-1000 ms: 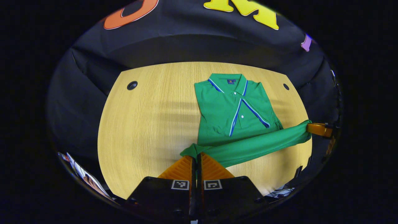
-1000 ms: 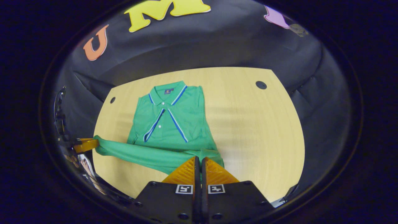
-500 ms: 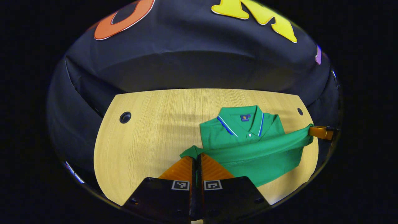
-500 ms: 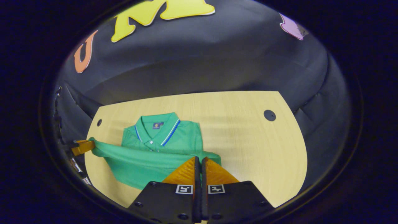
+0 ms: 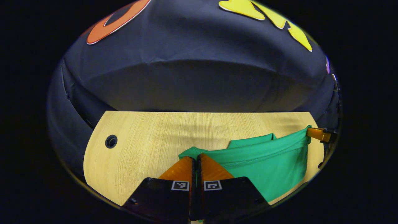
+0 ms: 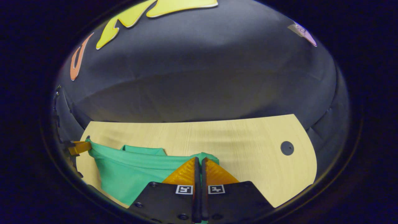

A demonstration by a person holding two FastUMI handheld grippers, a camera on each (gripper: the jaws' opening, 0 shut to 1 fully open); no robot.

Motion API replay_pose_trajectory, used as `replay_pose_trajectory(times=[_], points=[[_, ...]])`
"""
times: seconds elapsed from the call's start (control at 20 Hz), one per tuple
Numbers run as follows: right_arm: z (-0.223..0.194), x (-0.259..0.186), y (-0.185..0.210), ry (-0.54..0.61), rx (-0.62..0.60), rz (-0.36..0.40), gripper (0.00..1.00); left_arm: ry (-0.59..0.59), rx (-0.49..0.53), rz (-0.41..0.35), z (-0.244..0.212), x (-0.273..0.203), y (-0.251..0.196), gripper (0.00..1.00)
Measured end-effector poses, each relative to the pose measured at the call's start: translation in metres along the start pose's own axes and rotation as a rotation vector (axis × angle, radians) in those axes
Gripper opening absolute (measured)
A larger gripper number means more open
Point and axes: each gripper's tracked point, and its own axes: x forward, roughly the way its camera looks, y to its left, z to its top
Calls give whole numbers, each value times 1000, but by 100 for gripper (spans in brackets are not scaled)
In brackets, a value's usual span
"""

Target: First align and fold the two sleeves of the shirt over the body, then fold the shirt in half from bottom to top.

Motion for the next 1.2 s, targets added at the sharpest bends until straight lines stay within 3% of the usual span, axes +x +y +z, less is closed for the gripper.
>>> replay_pose_trajectory(times=[0.2,0.35,0.45,0.55,0.6,0.65,0.8,0.85,0.9,0.95,1.0,1.1,1.15,1.2], points=[[-13,21,-4,48,2,-14,3,71,41,35,-19,27,0,0],[-15,19,-7,53,51,-16,3,98,43,39,-30,36,1,3],[-18,19,-7,57,31,-27,6,71,31,61,-25,34,6,7],[-15,13,-10,45,24,-42,10,70,23,54,-23,25,5,20],[-12,9,-14,38,32,-47,16,73,11,39,-23,18,4,34],[-4,1,-18,28,49,-33,26,71,-2,35,-21,11,4,39],[1,-31,-14,19,55,-14,80,48,-18,79,-11,-13,18,84],[8,-48,-13,7,45,-15,98,33,-26,85,-6,-24,18,85],[14,-65,-13,-10,37,-14,94,16,-23,89,-2,-37,18,85],[19,-84,-9,-28,32,-7,99,8,-17,90,1,-51,17,86],[26,-105,-7,-50,24,-8,94,-6,-12,91,5,-66,15,90],[37,-152,-3,-96,2,-8,99,-42,-13,89,14,-101,10,93],[43,-177,1,-126,3,-3,94,-70,-15,89,21,-123,9,93],[48,-202,5,-153,1,1,99,-106,-15,91,28,-145,8,93]])
